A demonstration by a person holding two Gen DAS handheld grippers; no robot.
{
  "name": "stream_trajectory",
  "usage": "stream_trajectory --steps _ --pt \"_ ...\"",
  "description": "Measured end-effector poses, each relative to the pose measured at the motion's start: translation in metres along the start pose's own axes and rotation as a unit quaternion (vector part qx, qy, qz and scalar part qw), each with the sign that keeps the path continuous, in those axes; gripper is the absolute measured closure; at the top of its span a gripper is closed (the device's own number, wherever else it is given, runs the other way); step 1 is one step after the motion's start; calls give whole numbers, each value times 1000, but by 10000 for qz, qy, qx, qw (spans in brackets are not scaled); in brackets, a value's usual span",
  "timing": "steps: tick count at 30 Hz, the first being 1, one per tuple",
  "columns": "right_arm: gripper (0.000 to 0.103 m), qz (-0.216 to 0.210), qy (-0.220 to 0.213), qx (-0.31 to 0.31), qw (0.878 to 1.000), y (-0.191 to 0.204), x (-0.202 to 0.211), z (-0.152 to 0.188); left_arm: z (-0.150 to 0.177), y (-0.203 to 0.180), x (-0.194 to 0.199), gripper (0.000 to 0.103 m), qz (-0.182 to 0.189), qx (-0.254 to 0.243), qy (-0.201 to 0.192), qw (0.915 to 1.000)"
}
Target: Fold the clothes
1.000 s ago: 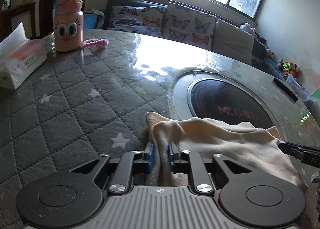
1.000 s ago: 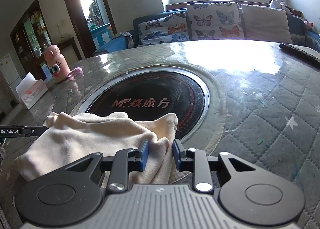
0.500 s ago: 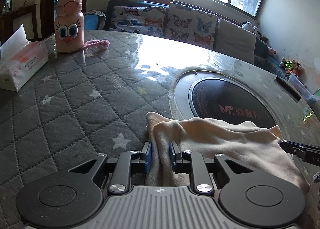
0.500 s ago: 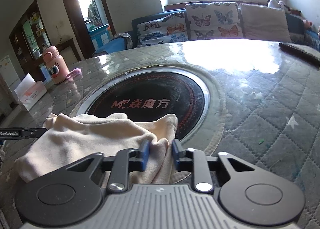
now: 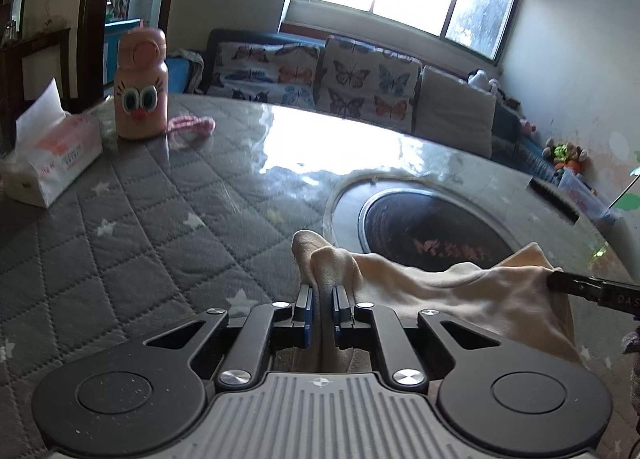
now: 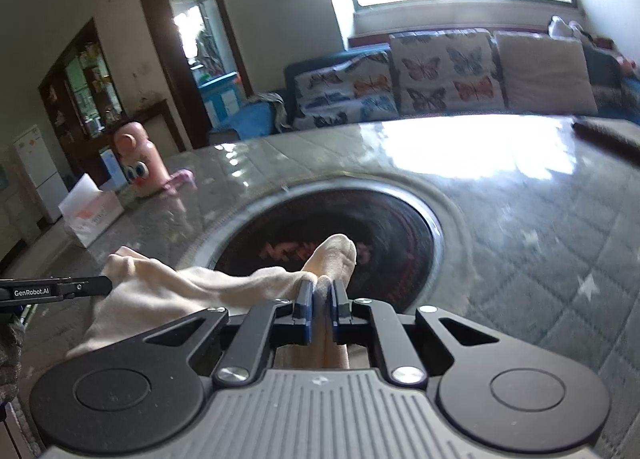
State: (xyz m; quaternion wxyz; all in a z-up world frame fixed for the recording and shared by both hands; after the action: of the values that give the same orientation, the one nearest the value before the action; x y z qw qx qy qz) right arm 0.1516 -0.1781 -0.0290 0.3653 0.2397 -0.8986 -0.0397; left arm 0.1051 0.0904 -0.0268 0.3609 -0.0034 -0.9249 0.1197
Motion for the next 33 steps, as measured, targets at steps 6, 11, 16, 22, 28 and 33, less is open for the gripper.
stream_trajectory --steps 6,11,16,22,28,33 --pt "96 -207 -185 396 9988 35 0 -29 -11 16 30 93 -89 165 -338 9993" --pt "96 -469 -343 632 9963 69 -7 -52 -23 41 57 93 -320 302 -658 9969" --pt "96 -719 -391 756 9938 100 -22 -68 -36 71 76 93 -614 433 -892 9932" --pt "96 -959 -378 1006 9896 142 -45 -85 -45 106 91 93 -928 632 -1031 9883" --pt "96 -1133 -211 1188 9862 174 -77 -94 -45 136 90 93 -1177 849 -979 9846" --pt "96 -1234 -66 1237 9846 188 -101 -95 -41 156 83 93 -1325 1007 -874 9822"
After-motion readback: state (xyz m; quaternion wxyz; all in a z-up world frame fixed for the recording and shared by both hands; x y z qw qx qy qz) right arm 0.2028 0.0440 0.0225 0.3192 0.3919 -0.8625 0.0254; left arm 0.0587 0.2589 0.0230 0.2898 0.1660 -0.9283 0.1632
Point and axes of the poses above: each gripper's, at about its wrist camera, not at the fingertips, and x roughly against the way its jaws point, y to its left, z to its underside, the point moved 9 cm from there along -x, roughly the way its jaws point, and after that the axes turned 5 degrees about y, right-handed, at the moved point
